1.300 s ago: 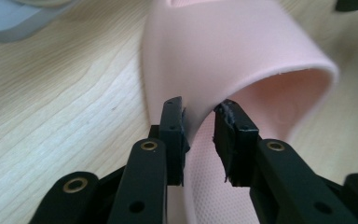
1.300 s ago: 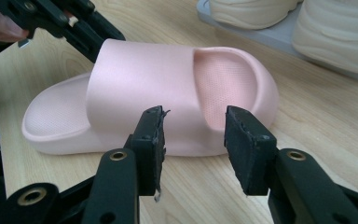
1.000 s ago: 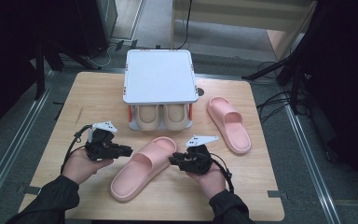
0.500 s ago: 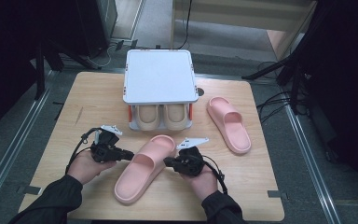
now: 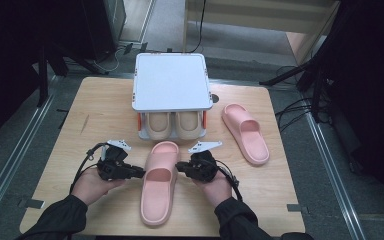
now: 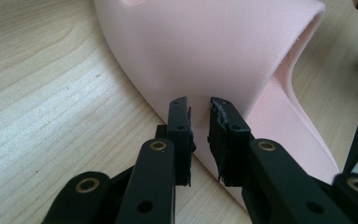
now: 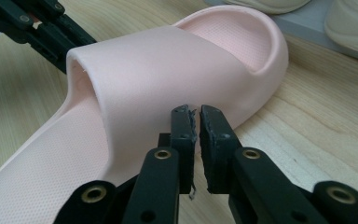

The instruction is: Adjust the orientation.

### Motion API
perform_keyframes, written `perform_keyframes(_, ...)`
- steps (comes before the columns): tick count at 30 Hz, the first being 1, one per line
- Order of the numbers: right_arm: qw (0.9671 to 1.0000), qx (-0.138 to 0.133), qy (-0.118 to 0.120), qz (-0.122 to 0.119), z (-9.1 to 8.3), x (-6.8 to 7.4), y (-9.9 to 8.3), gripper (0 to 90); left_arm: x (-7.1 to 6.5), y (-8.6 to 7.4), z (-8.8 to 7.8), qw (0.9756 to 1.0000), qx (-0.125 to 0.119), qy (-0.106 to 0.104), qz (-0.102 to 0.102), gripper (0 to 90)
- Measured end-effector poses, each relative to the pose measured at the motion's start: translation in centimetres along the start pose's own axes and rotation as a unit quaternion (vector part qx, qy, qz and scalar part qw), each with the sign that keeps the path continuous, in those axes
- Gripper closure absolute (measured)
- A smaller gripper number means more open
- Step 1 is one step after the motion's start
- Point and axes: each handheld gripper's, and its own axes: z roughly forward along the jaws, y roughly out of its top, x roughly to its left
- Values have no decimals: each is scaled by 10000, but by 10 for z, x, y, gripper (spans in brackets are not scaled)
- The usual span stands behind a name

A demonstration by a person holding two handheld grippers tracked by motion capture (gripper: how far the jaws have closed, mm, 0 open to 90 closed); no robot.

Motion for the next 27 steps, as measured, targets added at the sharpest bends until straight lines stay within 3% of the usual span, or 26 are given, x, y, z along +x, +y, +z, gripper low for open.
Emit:
perform_keyframes(5,10000,-73,-46,-34,-1,-3,1,747,2,2,-6,9999,-152,11,19,706)
perform_keyframes(10,9995,-268,-128,-62,-10,-7,2,676,7,3,-14,9995,-288,25,-98,617)
perform_keyframes(14,9992,-376,-130,-63,-17,-12,2,661,11,4,-17,9997,-237,78,-62,566)
perform_keyframes(18,9991,-394,-143,-28,-24,-16,1,659,18,5,-21,9993,-326,39,-164,524)
perform_keyframes(27,9977,-610,-275,87,-46,-26,0,650,26,10,-25,9991,-400,61,-132,454)
